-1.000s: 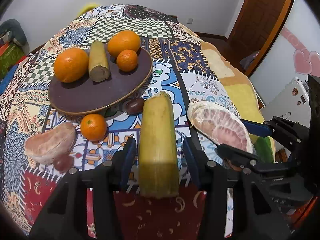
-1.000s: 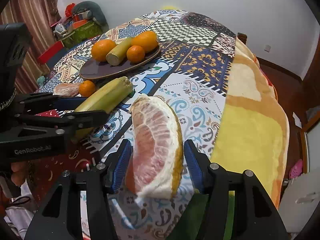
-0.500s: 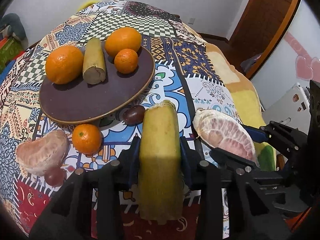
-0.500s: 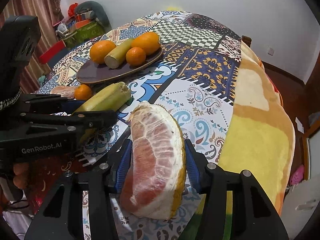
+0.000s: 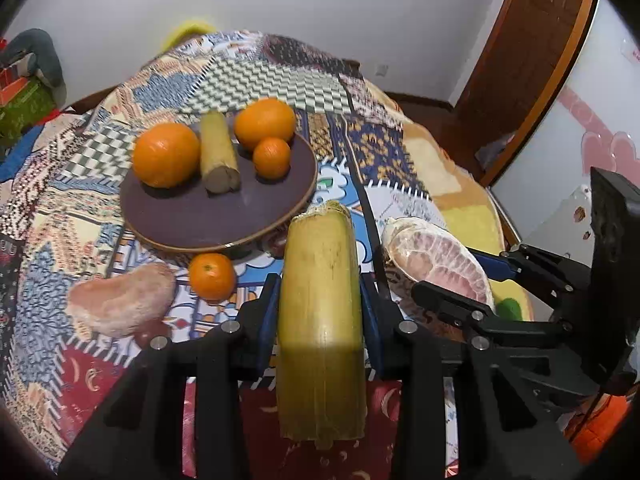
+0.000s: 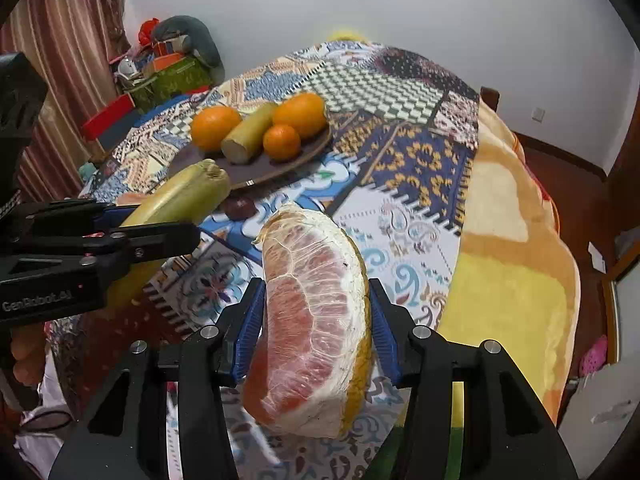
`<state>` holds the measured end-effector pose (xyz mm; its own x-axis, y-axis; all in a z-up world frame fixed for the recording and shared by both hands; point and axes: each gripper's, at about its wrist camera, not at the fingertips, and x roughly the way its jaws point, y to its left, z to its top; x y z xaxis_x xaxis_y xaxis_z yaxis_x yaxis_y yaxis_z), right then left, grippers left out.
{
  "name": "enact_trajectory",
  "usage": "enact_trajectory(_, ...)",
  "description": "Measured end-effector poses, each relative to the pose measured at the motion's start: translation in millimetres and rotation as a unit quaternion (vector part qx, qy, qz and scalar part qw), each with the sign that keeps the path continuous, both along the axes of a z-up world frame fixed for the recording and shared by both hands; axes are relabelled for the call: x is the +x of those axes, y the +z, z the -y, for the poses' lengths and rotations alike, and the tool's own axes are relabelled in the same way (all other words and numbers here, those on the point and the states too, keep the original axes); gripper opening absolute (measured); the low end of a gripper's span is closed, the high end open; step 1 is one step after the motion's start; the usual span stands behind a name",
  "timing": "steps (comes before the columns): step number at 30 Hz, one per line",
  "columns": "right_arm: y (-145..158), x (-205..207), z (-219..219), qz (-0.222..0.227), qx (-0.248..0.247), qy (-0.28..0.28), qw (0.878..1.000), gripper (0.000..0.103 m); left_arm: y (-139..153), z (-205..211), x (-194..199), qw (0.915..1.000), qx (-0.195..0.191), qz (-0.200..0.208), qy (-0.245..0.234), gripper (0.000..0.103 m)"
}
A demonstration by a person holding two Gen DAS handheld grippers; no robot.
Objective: Organize fruits
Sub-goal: 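Carry the pomelo segment and yellow cylinder over the brown plate with both tools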
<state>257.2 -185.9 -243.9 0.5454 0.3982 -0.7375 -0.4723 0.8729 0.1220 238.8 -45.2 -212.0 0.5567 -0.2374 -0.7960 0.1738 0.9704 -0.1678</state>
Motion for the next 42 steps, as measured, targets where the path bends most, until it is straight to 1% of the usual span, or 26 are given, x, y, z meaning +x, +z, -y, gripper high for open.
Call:
enact_trajectory(8, 23, 2, -11, 0.028, 0.011, 0.005, 1.0, 0.047, 32, -21, -12, 0.9987, -0.006, 0.044, 0.023, 0.038)
enact_trajectory(16, 42, 15, -22, 0.054, 0.022, 0.01, 0.998, 0.047, 53, -47, -10, 0.9958, -0.006, 0.075, 0.052, 0.038)
enact_trajectory(22, 52, 29, -32, 0.07, 0.028, 0.014, 0.997, 0.047, 54, -62, 1, 0.9942, -0.006, 0.082, 0.07, 0.038)
enact_trajectory(28, 56, 46, -43, 0.078, 0.034, 0.018, 0.996, 0.047, 53, -73, 20, 0.993, -0.005, 0.086, 0.081, 0.038)
enact_trajectory(35, 49, 68, -55, 0.072, 0.04, 0.021, 0.996, 0.047, 48, -83, 45, 0.9921, -0.004, 0.087, 0.09, 0.038)
enact_trajectory(42, 37, 88, -75, 0.061, 0.034, 0.034, 0.997, 0.047, 36, -88, 72, 0.9926, -0.004, 0.078, 0.093, 0.038)
